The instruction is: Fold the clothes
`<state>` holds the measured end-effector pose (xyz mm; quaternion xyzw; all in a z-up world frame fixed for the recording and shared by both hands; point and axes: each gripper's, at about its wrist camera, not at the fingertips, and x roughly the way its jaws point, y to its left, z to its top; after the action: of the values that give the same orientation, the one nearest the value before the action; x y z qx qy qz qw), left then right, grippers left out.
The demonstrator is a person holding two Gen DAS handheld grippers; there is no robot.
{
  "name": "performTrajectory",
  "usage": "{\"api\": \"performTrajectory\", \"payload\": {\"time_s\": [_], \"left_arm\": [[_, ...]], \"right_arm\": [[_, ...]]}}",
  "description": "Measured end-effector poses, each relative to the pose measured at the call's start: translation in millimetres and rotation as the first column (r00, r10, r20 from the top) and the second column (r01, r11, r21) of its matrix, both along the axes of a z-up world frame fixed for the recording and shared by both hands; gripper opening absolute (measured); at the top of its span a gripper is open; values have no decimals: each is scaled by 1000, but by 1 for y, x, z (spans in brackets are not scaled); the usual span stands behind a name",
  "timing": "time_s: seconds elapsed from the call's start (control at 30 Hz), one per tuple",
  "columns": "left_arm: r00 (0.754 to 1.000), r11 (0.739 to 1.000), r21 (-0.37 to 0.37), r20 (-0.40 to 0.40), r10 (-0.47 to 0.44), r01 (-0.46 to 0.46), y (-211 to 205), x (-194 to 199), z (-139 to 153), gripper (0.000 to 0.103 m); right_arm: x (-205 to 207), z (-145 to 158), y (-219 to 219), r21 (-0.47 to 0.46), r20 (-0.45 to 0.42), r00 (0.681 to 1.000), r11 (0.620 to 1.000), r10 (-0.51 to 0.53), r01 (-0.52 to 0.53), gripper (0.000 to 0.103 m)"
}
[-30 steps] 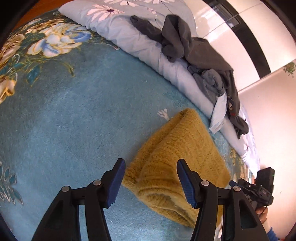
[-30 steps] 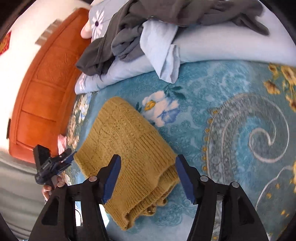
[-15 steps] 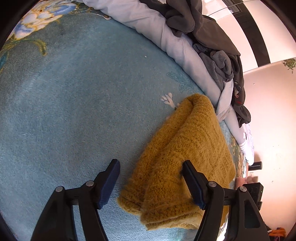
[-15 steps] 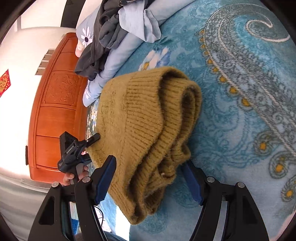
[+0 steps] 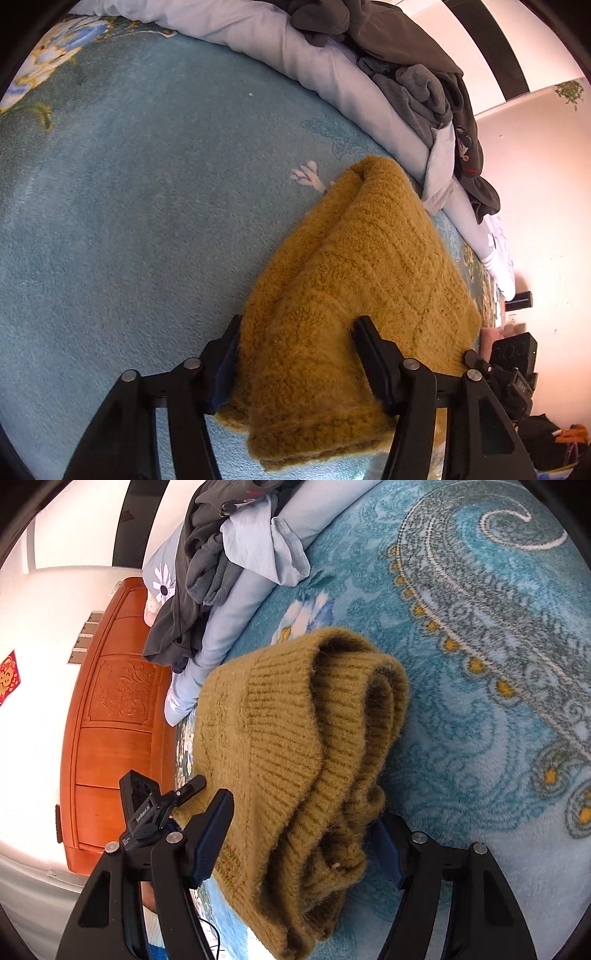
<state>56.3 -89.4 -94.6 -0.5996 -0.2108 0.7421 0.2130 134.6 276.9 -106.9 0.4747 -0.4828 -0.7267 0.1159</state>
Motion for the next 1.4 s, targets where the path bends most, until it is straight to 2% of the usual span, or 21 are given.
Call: {"api": "performTrajectory", "payload": {"time_s": [0.03, 0.1, 0.2, 0.33, 0.47, 0.57, 0.67, 0.77, 0.83, 0.9, 1.0, 1.07, 1.17, 1.23, 1.3, 1.33, 1.4], "left_arm": [[1000, 1000, -2, -5, 7, -7, 0, 2, 1, 56], [999, 999, 21, 4, 39, -39, -5, 4, 0, 47], [997, 996, 41, -4, 73, -73, -9, 10, 5, 38], [993, 993, 47, -40, 108, -106, -13, 26, 20, 33], [983, 986, 75, -100, 154, -146, -21, 61, 52, 32], [966, 979, 73, -161, 201, -191, -35, 100, 80, 32], [937, 961, 79, -212, 277, -266, -54, 147, 101, 32], [911, 932, 88, -195, 363, -353, -75, 190, 87, 33], [899, 908, 104, -134, 417, -406, -87, 209, 64, 33], [890, 889, 111, -55, 453, -445, -94, 218, 39, 33], [883, 878, 127, -22, 468, -462, -98, 225, 23, 35], [880, 872, 143, -10, 475, -469, -99, 227, 22, 39], [883, 872, 156, -1, 470, -464, -105, 233, 28, 44], [877, 872, 126, -26, 480, -473, -110, 235, 36, 50], [869, 868, 110, -56, 492, -484, -115, 233, 42, 61], [870, 869, 118, -54, 489, -481, -117, 229, 41, 65], [881, 877, 125, -32, 472, -465, -117, 216, 36, 65]], "right_arm": [[-2, -1, 0, -7, 11, 1000, 1000, -11, 11, 52], [-4, -4, 3, -26, 30, 999, 999, -21, 22, 50], [-10, 2, 1, 21, 30, 999, 1000, 20, -21, 45], [-20, 22, -3, 65, 22, 996, 994, 85, -86, 39], [-33, 54, -13, 104, -24, 981, 977, 191, -187, 37], [-43, 77, -31, 118, -66, 945, 943, 320, -311, 36], [-45, 95, -53, 128, -124, 890, 896, 439, -425, 35], [-41, 97, -74, 138, -167, 827, 843, 537, -519, 35], [-38, 82, -86, 145, -140, 805, 816, 576, -559, 35], [-35, 57, -91, 129, -78, 809, 810, 583, -572, 30], [-30, 29, -89, 103, -8, 834, 830, 552, -549, 30], [-27, 17, -80, 65, 9, 854, 852, 521, -520, 30], [-23, 17, -76, 71, 13, 861, 859, 508, -508, 30], [-21, 20, -75, 83, 14, 870, 867, 493, -492, 34], [-19, 22, -73, 92, 15, 877, 873, 480, -479, 38], [-17, 21, -71, 87, 12, 879, 875, 476, -475, 50], [-13, 19, -67, 76, 11, 882, 880, 470, -470, 60]]}}
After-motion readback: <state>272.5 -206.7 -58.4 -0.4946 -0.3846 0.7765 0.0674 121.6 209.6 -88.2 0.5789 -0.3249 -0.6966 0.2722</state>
